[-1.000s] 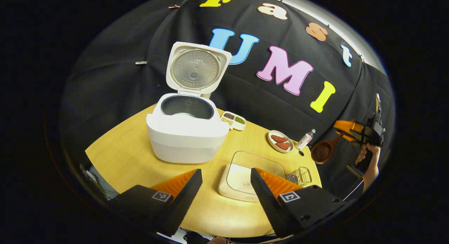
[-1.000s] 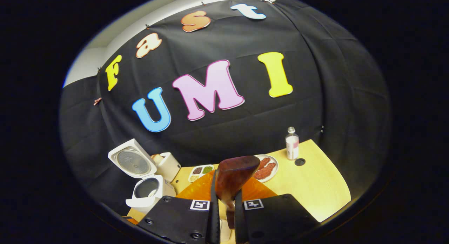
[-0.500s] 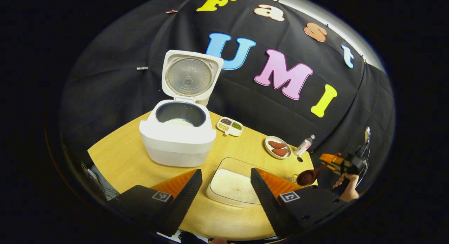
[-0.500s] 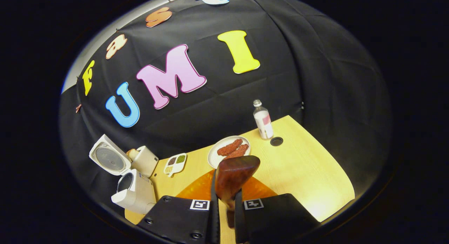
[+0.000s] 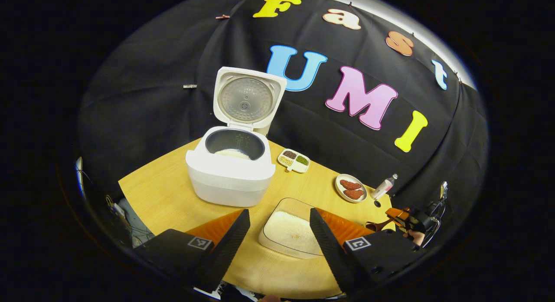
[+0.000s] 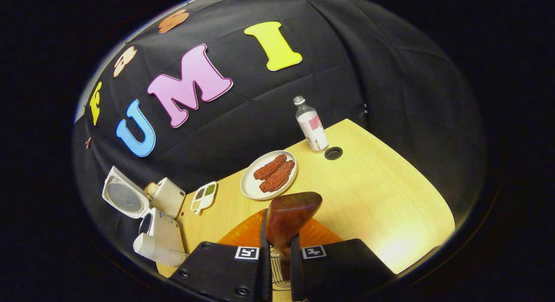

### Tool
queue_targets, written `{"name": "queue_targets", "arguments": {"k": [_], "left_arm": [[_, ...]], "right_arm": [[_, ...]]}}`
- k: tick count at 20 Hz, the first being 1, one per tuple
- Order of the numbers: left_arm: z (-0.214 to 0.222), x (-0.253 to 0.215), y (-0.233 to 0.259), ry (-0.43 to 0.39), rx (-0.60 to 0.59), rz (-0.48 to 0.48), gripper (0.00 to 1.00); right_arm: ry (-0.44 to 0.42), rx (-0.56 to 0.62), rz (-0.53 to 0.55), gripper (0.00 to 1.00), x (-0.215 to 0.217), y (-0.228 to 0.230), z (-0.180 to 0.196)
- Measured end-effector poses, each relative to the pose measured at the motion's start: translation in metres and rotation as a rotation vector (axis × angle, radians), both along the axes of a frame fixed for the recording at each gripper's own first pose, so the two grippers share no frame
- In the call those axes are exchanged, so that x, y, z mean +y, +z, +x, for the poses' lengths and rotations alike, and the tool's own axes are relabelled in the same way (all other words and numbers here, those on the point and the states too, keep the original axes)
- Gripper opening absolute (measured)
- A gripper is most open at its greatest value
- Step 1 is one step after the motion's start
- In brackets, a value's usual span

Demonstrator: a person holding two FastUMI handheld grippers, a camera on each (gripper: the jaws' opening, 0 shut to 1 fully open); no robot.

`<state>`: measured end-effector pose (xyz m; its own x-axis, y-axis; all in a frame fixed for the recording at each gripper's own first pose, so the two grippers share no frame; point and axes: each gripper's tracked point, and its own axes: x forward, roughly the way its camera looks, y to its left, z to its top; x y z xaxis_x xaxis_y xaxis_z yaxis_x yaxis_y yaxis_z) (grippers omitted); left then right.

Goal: Close the left gripper, press the button to open the rice cooker; take a wooden spoon from the chopstick holder with the right hand, scoop a spoonful of rice and pour it into the rice cooker, then put the wooden spoon back into the chopstick holder.

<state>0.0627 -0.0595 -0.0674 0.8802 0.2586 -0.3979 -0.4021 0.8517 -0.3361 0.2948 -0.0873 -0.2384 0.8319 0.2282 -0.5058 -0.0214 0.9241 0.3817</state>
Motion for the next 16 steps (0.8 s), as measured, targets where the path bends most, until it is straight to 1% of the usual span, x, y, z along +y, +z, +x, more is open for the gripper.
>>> {"name": "queue_targets", "arguments": {"k": [2,3,6,9,10,11,12,13,16], "left_arm": [[-0.003,0.011,0.005,0.035,-0.014,0.022,0.96],[-0.004,0.015,0.007,0.044,-0.019,0.023,0.96],[-0.006,0.032,0.013,0.07,-0.036,0.027,0.96],[-0.007,0.053,0.022,0.092,-0.061,0.036,0.96],[-0.007,0.06,0.025,0.094,-0.071,0.049,0.96],[-0.007,0.068,0.031,0.096,-0.081,0.072,0.96],[-0.007,0.078,0.038,0.101,-0.094,0.104,0.96],[-0.006,0.09,0.047,0.104,-0.108,0.138,0.96],[0.002,0.119,0.079,0.103,-0.153,0.221,0.95]], "right_arm": [[0.023,0.001,-0.027,0.23,0.004,-0.006,-0.004],[0.039,0.015,-0.023,0.25,0.009,-0.009,-0.009],[0.021,-0.011,-0.028,0.28,0.01,0.003,-0.008],[-0.001,-0.025,-0.043,0.78,0.004,0.014,-0.016],[-0.009,-0.023,-0.057,0.84,0.0,0.016,-0.02],[-0.022,-0.03,-0.08,0.94,-0.007,0.019,-0.023],[-0.043,-0.043,-0.113,1.0,-0.013,0.023,-0.027],[-0.057,-0.062,-0.143,0.98,-0.02,0.029,-0.032],[-0.098,-0.146,-0.224,0.98,-0.035,0.058,-0.052]]}}
